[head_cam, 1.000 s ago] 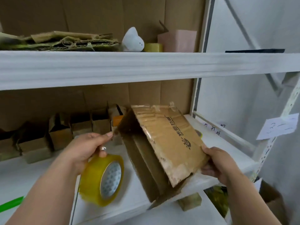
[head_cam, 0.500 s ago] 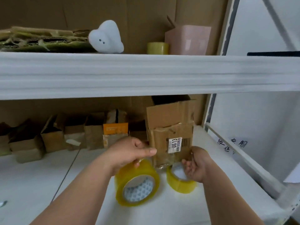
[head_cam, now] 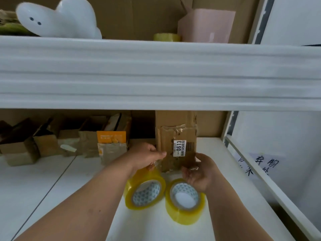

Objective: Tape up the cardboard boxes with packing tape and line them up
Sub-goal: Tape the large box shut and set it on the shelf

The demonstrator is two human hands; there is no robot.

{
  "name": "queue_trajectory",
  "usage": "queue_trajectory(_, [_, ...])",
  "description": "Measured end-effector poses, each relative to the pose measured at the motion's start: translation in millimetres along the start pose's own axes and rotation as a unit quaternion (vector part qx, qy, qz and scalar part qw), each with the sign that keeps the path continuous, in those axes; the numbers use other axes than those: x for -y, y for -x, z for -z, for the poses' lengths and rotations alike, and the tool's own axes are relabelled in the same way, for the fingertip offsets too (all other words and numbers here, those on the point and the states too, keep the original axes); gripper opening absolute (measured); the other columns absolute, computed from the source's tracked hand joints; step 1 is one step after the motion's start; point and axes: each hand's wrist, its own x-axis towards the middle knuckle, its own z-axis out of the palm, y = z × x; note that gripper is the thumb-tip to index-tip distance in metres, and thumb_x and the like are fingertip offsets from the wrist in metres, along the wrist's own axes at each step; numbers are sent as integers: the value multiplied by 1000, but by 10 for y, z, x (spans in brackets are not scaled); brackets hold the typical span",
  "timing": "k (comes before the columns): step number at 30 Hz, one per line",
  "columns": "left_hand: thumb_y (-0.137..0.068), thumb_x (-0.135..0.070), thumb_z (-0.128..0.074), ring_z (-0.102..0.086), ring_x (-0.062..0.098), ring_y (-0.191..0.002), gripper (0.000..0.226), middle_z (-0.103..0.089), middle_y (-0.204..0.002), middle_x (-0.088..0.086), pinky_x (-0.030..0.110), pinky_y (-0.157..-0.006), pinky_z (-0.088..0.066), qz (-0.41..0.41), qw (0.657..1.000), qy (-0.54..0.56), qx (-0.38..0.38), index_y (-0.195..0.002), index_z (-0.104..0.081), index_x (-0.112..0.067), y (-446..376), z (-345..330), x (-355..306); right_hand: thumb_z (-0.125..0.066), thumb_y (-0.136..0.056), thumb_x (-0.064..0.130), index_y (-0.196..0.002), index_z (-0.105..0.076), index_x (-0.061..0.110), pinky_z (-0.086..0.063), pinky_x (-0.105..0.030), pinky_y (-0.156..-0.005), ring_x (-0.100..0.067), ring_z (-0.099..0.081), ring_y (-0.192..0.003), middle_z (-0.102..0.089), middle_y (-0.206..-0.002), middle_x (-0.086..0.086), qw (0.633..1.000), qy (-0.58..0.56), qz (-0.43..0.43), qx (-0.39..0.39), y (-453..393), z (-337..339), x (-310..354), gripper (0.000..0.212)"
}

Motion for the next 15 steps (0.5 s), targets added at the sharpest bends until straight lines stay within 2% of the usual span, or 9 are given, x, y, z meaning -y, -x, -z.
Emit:
queue_trajectory(2, [-90, -39, -70, -52, 14, -55, 39, -59, -62, 0, 26, -67, -43, 16, 1000, 23, 1, -100, -70, -2, -79, -34, 74, -49, -100, 20, -117, -60, 3, -48, -34, -67, -26, -54, -71, -63, -82, -16, 1000, 18, 21, 8, -108, -41, -2, 27])
queue_trajectory(3, [-90, -38, -70, -52, 15, -56, 39, -59, -62, -2, 29, -71, -46, 17, 999, 28, 5, -102, -70, -1, -114, -49, 104, -48, -100, 17, -122, -59, 4, -46, -34, -64, -27, -54, -69, -64, -78, -16, 999, 37, 36, 2, -163, -72, -19, 27])
queue_trajectory(6, [-90, -35, -70, -55, 7, -63, 36, -61, -72, -7, 34, -87, -48, 11, 999, 34, 15, -81, -65, -1, -149, -79, 114, -43, -101, 13, -136, -49, 3, -43, -34, -60, -27, -55, -67, -64, -90, -20, 993, 103, 58, -13, -262, -124, -78, 37])
queue_trajectory(8, [-92, -30, -68, -55, -5, -68, 35, -62, -98, -13, 29, -92, -48, -1, 999, 38, 9, -69, -61, -5, -148, -55, 111, -43, -101, 13, -153, -24, 15, -49, -37, -65, -28, -58, -69, -64, -97, -23, 990, 114, 81, -19, -313, -124, -80, 55])
queue_trajectory(9, [-93, -27, -68, -57, -8, -69, 33, -59, -112, -14, 25, -88, -48, -10, 999, 43, 0, -69, -62, -4, -134, -28, 116, -44, -100, 11, -154, -11, 23, -53, -40, -70, -30, -61, -73, -64, -100, -24, 989, 103, 101, -28, -291, -138, -67, 65])
queue_trajectory(10, [-93, -22, -67, -59, -7, -73, 31, -55, -125, -14, 21, -83, -50, -18, 998, 55, -10, -69, -64, -3, -117, 4, 131, -46, -98, 8, -152, -8, 26, -55, -42, -74, -31, -63, -77, -63, -102, -23, 986, 98, 128, -49, -299, -141, -51, 68])
queue_trajectory(11, [-93, -17, -67, -63, -2, -79, 29, -50, -134, -13, 20, -81, -52, -25, 997, 74, -20, -67, -64, -4, -102, 36, 158, -48, -96, 8, -147, -15, 22, -56, -40, -73, -31, -63, -77, -62, -102, -21, 978, 110, 161, -80, -240, -173, -32, 62])
queue_trajectory(13, [-90, -9, -67, -70, 13, -93, 27, -45, -148, -9, 33, -95, -53, -39, 993, 112, -26, -63, -66, -10, -24, 97, 202, -50, -92, 9, -122, -40, 14, -51, -34, -64, -24, -58, -73, -60, -95, -13, 937, 188, 250, -153, -144, -232, -40, 31])
queue_trajectory(15, [-88, -8, -70, -65, 19, -114, 25, -45, -150, -8, 46, -106, -46, -49, 989, 133, -32, -63, -70, -15, 81, 161, 254, -53, -87, 10, -87, -55, 17, -43, -34, -63, -24, -53, -68, -60, -79, -7, 910, 264, 300, -116, 12, -326, -138, 8])
